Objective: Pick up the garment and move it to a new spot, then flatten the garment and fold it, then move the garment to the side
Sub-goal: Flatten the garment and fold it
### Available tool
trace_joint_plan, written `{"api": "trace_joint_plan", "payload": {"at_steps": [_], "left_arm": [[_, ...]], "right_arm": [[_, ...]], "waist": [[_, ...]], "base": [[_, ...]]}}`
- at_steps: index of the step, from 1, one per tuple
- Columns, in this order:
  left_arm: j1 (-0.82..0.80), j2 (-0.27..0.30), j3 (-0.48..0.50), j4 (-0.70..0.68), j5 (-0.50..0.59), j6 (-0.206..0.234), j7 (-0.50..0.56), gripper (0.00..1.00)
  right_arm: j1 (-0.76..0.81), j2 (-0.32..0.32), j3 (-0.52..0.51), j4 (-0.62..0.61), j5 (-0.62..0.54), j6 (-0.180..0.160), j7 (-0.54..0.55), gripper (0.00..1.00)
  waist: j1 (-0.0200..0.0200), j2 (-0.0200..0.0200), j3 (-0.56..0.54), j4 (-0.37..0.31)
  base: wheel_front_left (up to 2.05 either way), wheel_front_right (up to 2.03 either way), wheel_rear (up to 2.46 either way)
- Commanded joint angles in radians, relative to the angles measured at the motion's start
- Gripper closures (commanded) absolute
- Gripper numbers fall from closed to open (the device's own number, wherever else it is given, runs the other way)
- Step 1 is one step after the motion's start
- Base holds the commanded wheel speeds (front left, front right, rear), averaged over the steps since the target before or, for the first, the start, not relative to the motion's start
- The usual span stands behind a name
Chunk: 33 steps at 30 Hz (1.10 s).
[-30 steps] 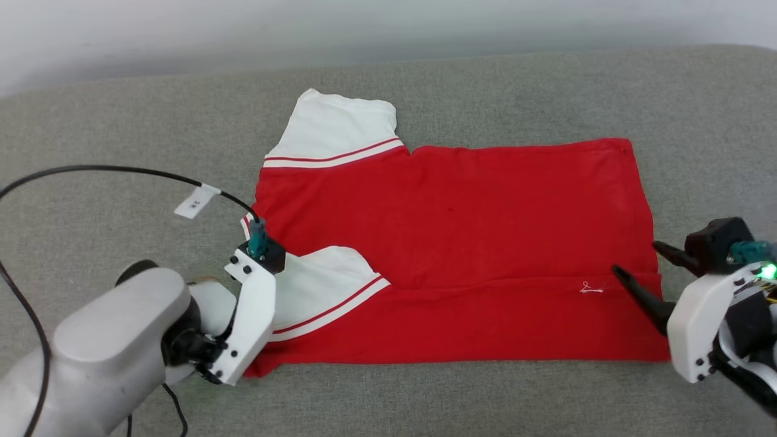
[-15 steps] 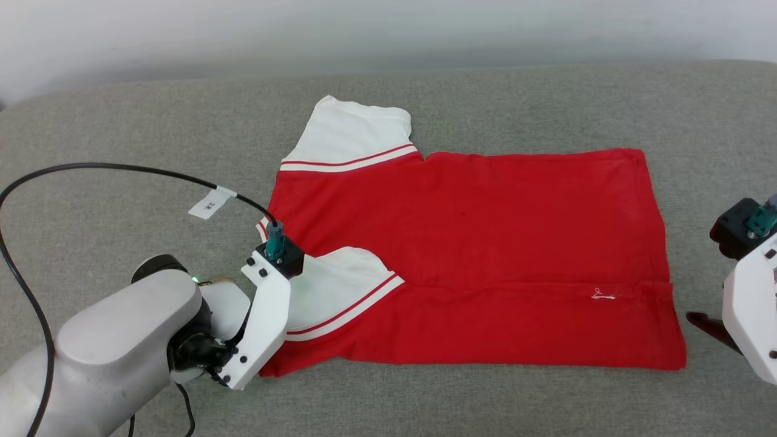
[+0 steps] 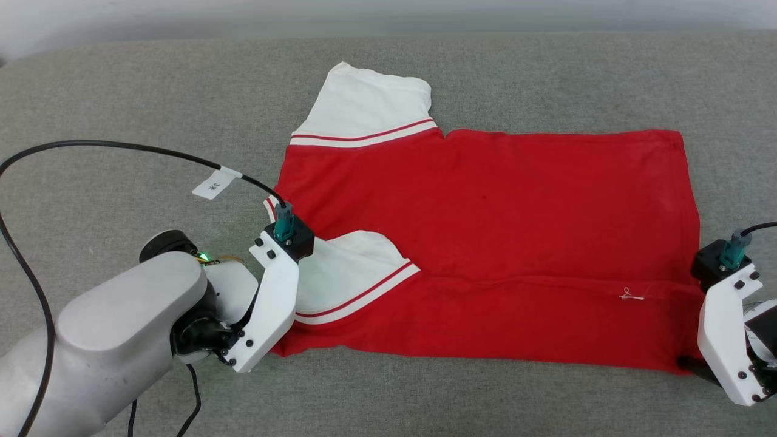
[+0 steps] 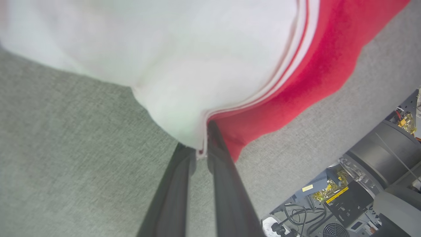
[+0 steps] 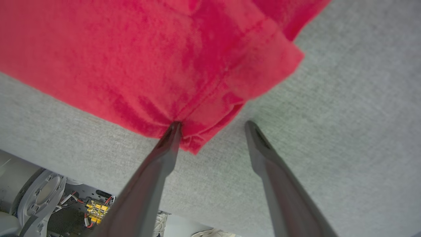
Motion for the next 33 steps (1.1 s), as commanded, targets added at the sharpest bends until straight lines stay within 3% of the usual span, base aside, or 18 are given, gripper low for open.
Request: {"api": "trace_joint_plan", "payload": {"at_steps": [1,3,4,5,18,27,33], "left_arm": [[-0.011,0.003,-0.007,0.007,0.006,0.001,-0.010,1.00],[-0.006,0.006,-0.011,0.013,0.007,0.001,-0.018,1.00],[-0.003,0.007,-0.012,0.016,0.007,0.001,-0.021,1.00],[0.001,0.008,-0.012,0.019,0.007,0.001,-0.024,1.00],[0.060,0.070,-0.016,0.009,-0.033,0.002,-0.049,1.00],[0.151,0.166,-0.017,-0.075,-0.072,0.002,-0.051,1.00],[0.215,0.171,-0.017,-0.097,-0.070,0.006,-0.056,1.00]], "right_arm": [[0.032,0.042,0.053,0.017,0.017,0.001,-0.011,0.00],[0.018,0.044,0.070,0.022,0.028,0.001,-0.030,0.00],[0.004,0.043,0.071,0.020,0.030,0.001,-0.050,0.58],[-0.008,0.039,0.070,0.020,0.033,0.001,-0.069,1.00],[-0.060,-0.105,0.093,-0.104,0.096,0.000,-0.211,1.00],[0.074,-0.194,0.052,-0.217,0.157,-0.001,-0.228,1.00],[0.171,-0.212,0.028,-0.209,0.148,-0.001,-0.210,1.00]], "waist": [[0.0001,0.0000,0.007,0.001],[0.0001,0.0000,0.009,-0.001],[0.0001,0.0000,0.008,-0.003],[0.0001,0.0000,0.006,-0.004],[0.0001,0.0000,-0.124,-0.014],[0.0001,0.0000,-0.181,-0.010],[0.0001,0.0000,-0.175,-0.006]], "base": [[0.00,0.00,0.00],[0.00,0.00,0.00],[0.00,0.00,0.00],[0.00,0.00,0.00],[0.00,0.00,0.00],[0.00,0.00,0.00],[0.00,0.00,0.00]]}}
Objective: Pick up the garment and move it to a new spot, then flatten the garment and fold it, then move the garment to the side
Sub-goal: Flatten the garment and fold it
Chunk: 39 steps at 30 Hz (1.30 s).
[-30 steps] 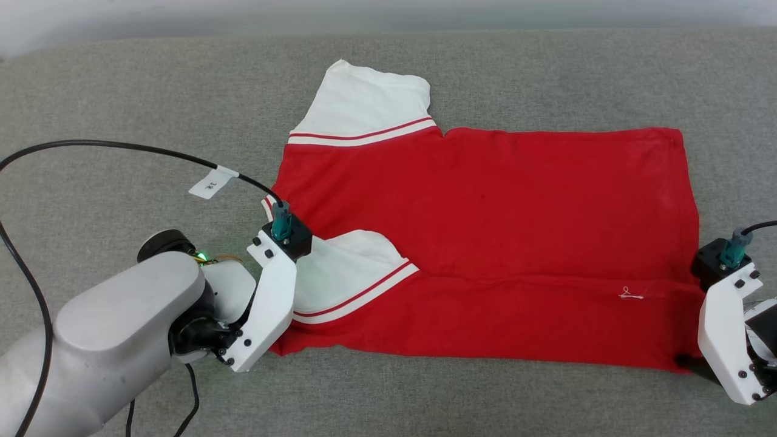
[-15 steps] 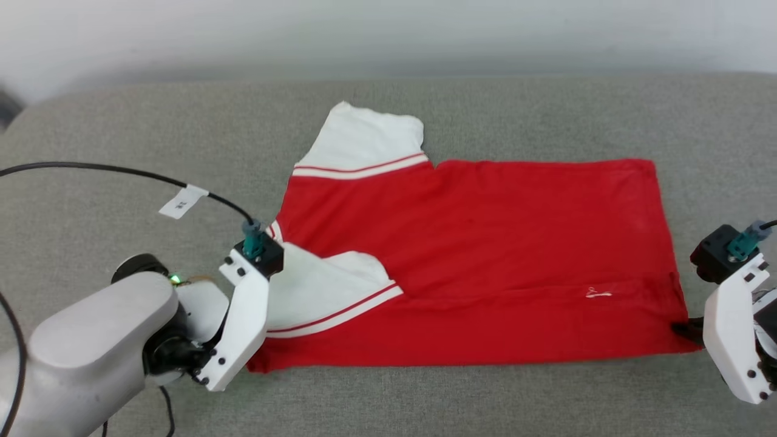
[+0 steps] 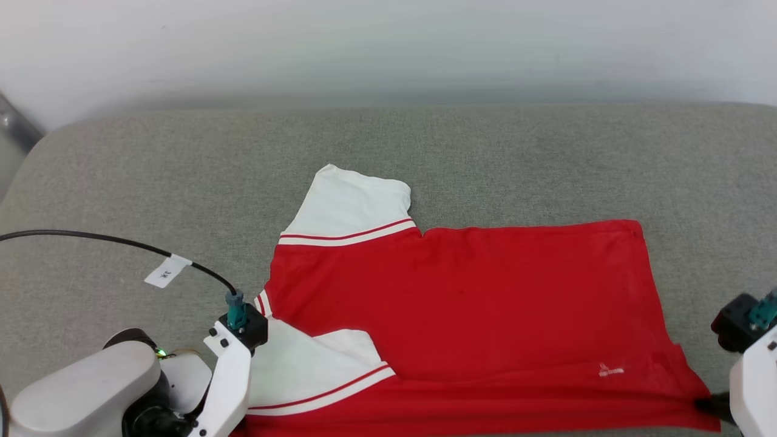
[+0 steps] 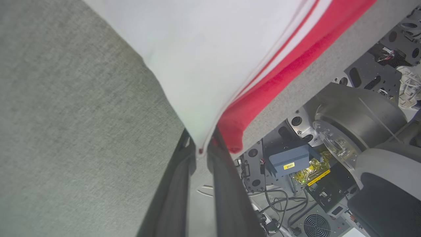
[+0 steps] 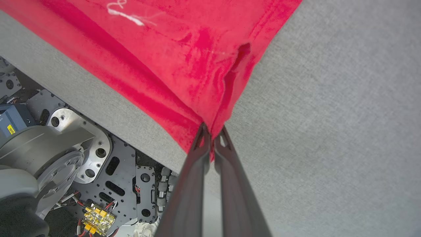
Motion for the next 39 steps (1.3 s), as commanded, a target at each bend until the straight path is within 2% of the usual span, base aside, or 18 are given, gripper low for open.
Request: {"api": "trace_joint_plan", "payload": {"at_steps": [1,8,9,10,11,12,13,20,25,32,36,39], "left_arm": [[0.011,0.002,0.001,0.007,0.008,0.005,0.000,1.00],[0.028,-0.045,0.001,0.057,0.026,0.005,-0.009,1.00],[0.029,-0.051,0.001,0.064,0.027,0.005,-0.012,0.87],[0.030,-0.055,0.001,0.071,0.029,0.004,-0.021,0.20],[0.034,-0.059,0.004,0.075,0.024,0.004,-0.030,0.00],[0.034,-0.059,0.006,0.077,0.024,0.003,-0.040,0.00],[0.032,-0.054,0.008,0.076,0.028,0.003,-0.049,0.00],[-0.019,0.016,0.074,0.028,0.031,0.008,-0.139,0.00],[-0.068,0.039,0.143,0.020,0.095,0.038,-0.278,0.00],[-0.150,-0.011,0.210,0.084,0.208,0.107,-0.456,0.00],[-0.214,-0.042,0.242,0.138,0.221,0.125,-0.476,0.00],[-0.268,-0.061,0.258,0.176,0.208,0.122,-0.444,0.00]], "right_arm": [[0.021,0.002,-0.006,0.020,-0.009,-0.001,0.009,1.00],[0.053,0.082,0.009,0.108,-0.055,-0.001,0.008,1.00],[0.054,0.093,0.013,0.118,-0.065,-0.001,0.002,1.00],[0.055,0.104,0.016,0.127,-0.071,-0.001,-0.005,1.00],[0.058,0.115,0.013,0.135,-0.071,-0.001,-0.019,0.74],[0.057,0.121,0.006,0.142,-0.077,-0.001,-0.036,0.08],[0.055,0.126,-0.003,0.148,-0.087,-0.001,-0.057,0.00],[0.075,0.159,-0.120,0.156,-0.184,-0.001,-0.281,0.00],[0.092,0.248,-0.286,0.157,-0.298,-0.001,-0.488,0.00],[0.161,0.478,-0.569,0.086,-0.508,-0.001,-0.718,0.00],[0.216,0.620,-0.682,-0.017,-0.613,-0.001,-0.792,0.00],[0.253,0.715,-0.714,-0.093,-0.660,-0.001,-0.815,0.00]], "waist": [[0.0000,-0.0001,0.006,-0.001],[0.0000,-0.0001,0.033,0.002],[0.0000,-0.0001,0.034,0.003],[0.0000,-0.0001,0.033,0.004],[0.0000,-0.0001,0.029,0.005],[0.0000,-0.0001,0.024,0.007],[0.0000,-0.0001,0.017,0.008],[0.0000,-0.0001,-0.038,0.011],[0.0000,-0.0001,-0.052,-0.001],[0.0000,-0.0001,-0.024,-0.037],[0.0000,-0.0001,0.020,-0.064],[0.0000,-0.0001,0.064,-0.089]], "base": [[0.00,0.00,0.00],[0.00,0.00,0.00],[0.00,0.00,0.00],[0.00,0.00,0.00],[0.00,0.00,0.00],[0.00,0.00,0.00],[0.00,0.00,0.00],[0.00,0.00,0.00],[0.00,0.00,0.00],[0.00,0.00,0.00],[0.00,0.00,0.00],[0.00,0.00,0.00]]}}
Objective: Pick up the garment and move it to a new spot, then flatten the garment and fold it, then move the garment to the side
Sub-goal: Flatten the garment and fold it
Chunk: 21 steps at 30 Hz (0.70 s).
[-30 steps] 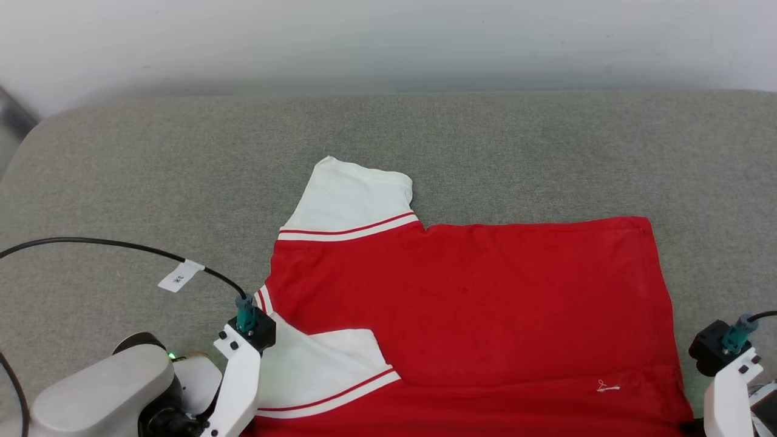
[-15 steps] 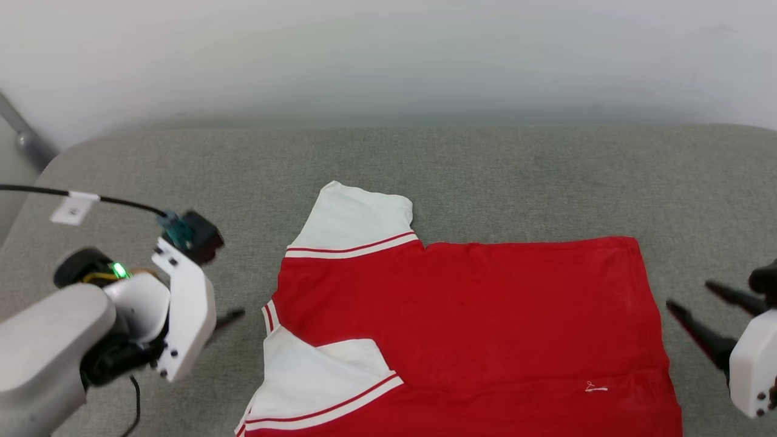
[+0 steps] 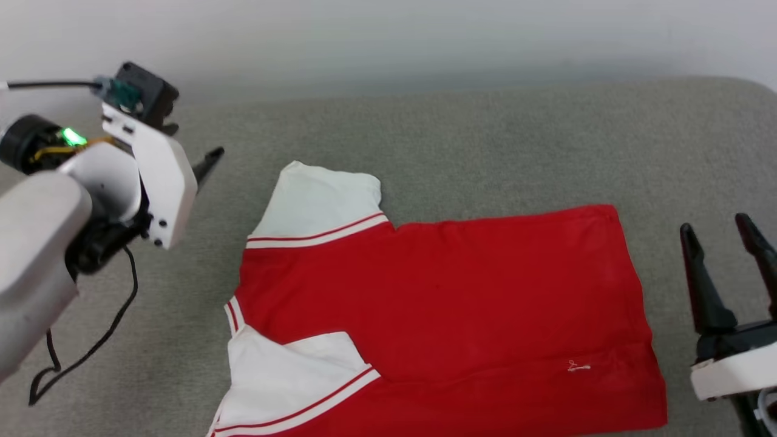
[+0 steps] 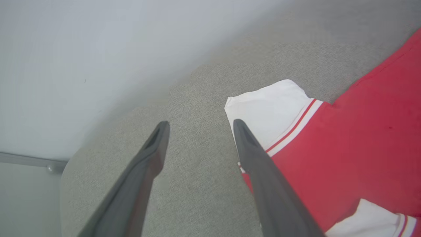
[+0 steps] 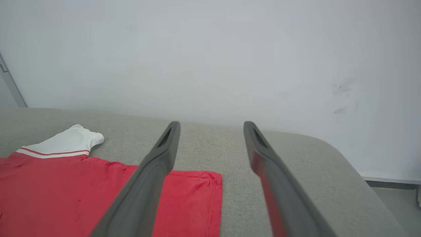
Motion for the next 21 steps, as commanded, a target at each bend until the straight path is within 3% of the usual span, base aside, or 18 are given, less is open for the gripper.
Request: {"api": "trace_joint_plan", "payload": {"at_steps": [1,8,21], "left_arm": [[-0.036,-0.009,0.009,0.016,-0.009,-0.006,0.022,0.00],[-0.196,-0.045,0.021,0.087,-0.046,-0.040,0.192,0.00],[-0.396,-0.068,-0.046,0.167,-0.085,-0.079,0.614,0.00]], "right_arm": [[0.020,0.045,-0.011,-0.037,-0.016,-0.001,-0.014,0.00],[0.037,0.168,-0.003,-0.124,-0.055,-0.001,-0.036,0.00],[-0.056,0.204,0.065,-0.122,-0.068,-0.001,-0.085,0.00]], "waist": [[0.0000,0.0000,0.055,-0.036],[0.0000,0.0000,0.193,-0.090],[0.0000,0.0000,0.396,-0.168]], "base": [[0.00,0.00,0.00],[0.00,0.00,0.00],[0.00,0.00,0.00]]}}
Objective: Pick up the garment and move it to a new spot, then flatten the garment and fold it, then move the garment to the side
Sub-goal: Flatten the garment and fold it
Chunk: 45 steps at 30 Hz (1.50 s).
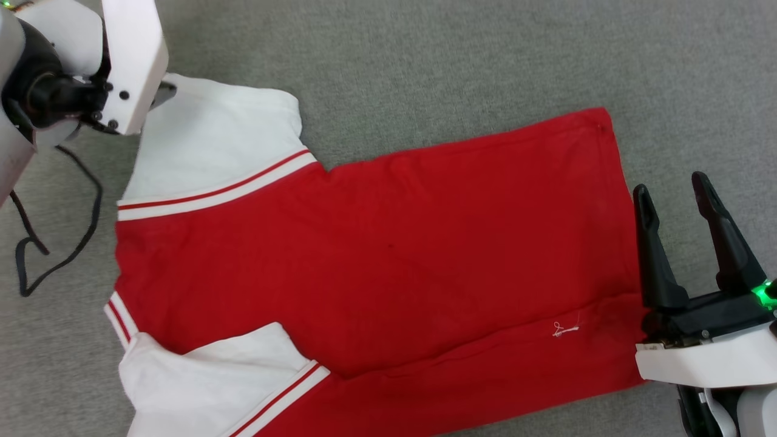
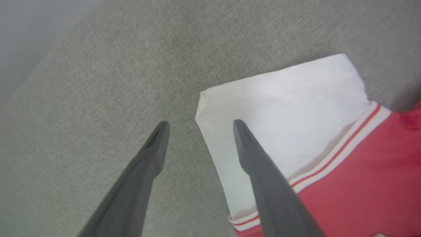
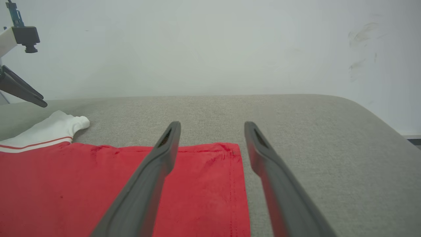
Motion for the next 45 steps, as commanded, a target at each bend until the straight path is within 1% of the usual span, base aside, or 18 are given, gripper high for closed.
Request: {"api": "trace_joint_plan", "payload": {"at_steps": [1,5,11,12,13,16,20,24,27,29,31,34,40,42,45], "left_arm": [[-0.022,0.011,-0.025,0.006,0.024,-0.008,0.042,0.00],[-0.026,0.011,-0.055,0.007,0.026,-0.016,0.101,0.00],[0.022,0.004,-0.085,0.007,0.007,-0.027,0.120,0.00],[0.023,0.005,-0.087,0.005,0.010,-0.028,0.118,0.66],[0.024,0.004,-0.089,0.004,0.007,-0.030,0.118,1.00],[0.018,0.004,-0.088,-0.003,0.010,-0.033,0.106,1.00],[0.017,0.003,-0.076,-0.009,0.001,-0.039,0.071,1.00],[0.024,-0.005,-0.065,-0.021,-0.007,-0.042,0.013,1.00],[0.042,-0.010,-0.068,-0.044,-0.011,-0.046,-0.033,1.00],[0.056,-0.007,-0.076,-0.064,-0.012,-0.048,-0.055,1.00],[0.063,-0.005,-0.087,-0.087,-0.007,-0.049,-0.073,1.00],[0.076,-0.002,-0.090,-0.122,-0.017,-0.049,-0.102,1.00],[0.080,-0.003,-0.117,-0.192,-0.006,-0.050,-0.146,1.00],[0.074,-0.009,-0.124,-0.210,-0.005,-0.049,-0.155,1.00],[0.059,-0.017,-0.132,-0.224,0.000,-0.050,-0.165,1.00]], "right_arm": [[-0.018,0.006,0.006,0.011,-0.001,-0.001,-0.008,0.00],[-0.037,0.007,0.012,0.031,0.002,-0.001,-0.021,0.00],[-0.058,0.002,0.022,0.067,0.004,-0.001,-0.032,0.00],[-0.062,0.002,0.025,0.072,0.004,-0.001,-0.035,0.00],[-0.064,0.002,0.025,0.076,0.004,-0.001,-0.037,0.00],[-0.069,-0.002,0.023,0.091,0.001,-0.001,-0.040,0.00],[-0.092,-0.022,0.000,0.096,-0.008,-0.001,-0.040,0.00],[-0.131,-0.088,-0.025,0.086,-0.016,-0.001,-0.010,0.00],[-0.180,-0.165,-0.036,0.075,-0.018,-0.001,0.056,0.00],[-0.224,-0.229,-0.029,0.066,0.000,-0.001,0.135,0.00],[-0.260,-0.298,-0.009,0.070,0.033,-0.001,0.238,0.00],[-0.333,-0.410,0.045,0.082,0.113,-0.001,0.407,0.00],[-0.486,-0.611,0.220,0.128,0.299,-0.001,0.764,0.00],[-0.535,-0.657,0.276,0.150,0.365,-0.001,0.883,0.00],[-0.609,-0.695,0.337,0.187,0.458,-0.001,1.051,0.00]], "waist": [[-0.0002,-0.0001,0.055,-0.030],[-0.0002,-0.0001,0.086,-0.039],[-0.0002,-0.0001,0.104,-0.042],[-0.0002,-0.0001,0.105,-0.043],[-0.0002,-0.0001,0.105,-0.042],[-0.0002,-0.0001,0.098,-0.037],[-0.0002,-0.0001,0.058,-0.022],[-0.0002,-0.0001,-0.004,-0.002],[-0.0002,-0.0001,-0.049,0.019],[-0.0002,-0.0001,-0.073,0.035],[-0.0002,-0.0001,-0.091,0.053],[-0.0002,-0.0001,-0.105,0.075],[-0.0002,-0.0001,-0.100,0.115],[-0.0002,-0.0001,-0.091,0.130],[-0.0002,-0.0001,-0.075,0.148]], "base": [[0.00,0.00,0.00],[0.00,0.00,0.00],[0.00,0.00,0.00],[0.00,0.00,0.00],[0.00,0.00,0.00],[0.00,0.00,0.00],[0.00,0.00,0.00],[0.00,0.00,0.00],[0.00,0.00,0.00],[0.00,0.00,0.00],[0.00,0.00,0.00],[0.00,0.00,0.00],[0.00,0.00,0.00],[0.00,0.00,0.00],[0.00,0.00,0.00]]}}
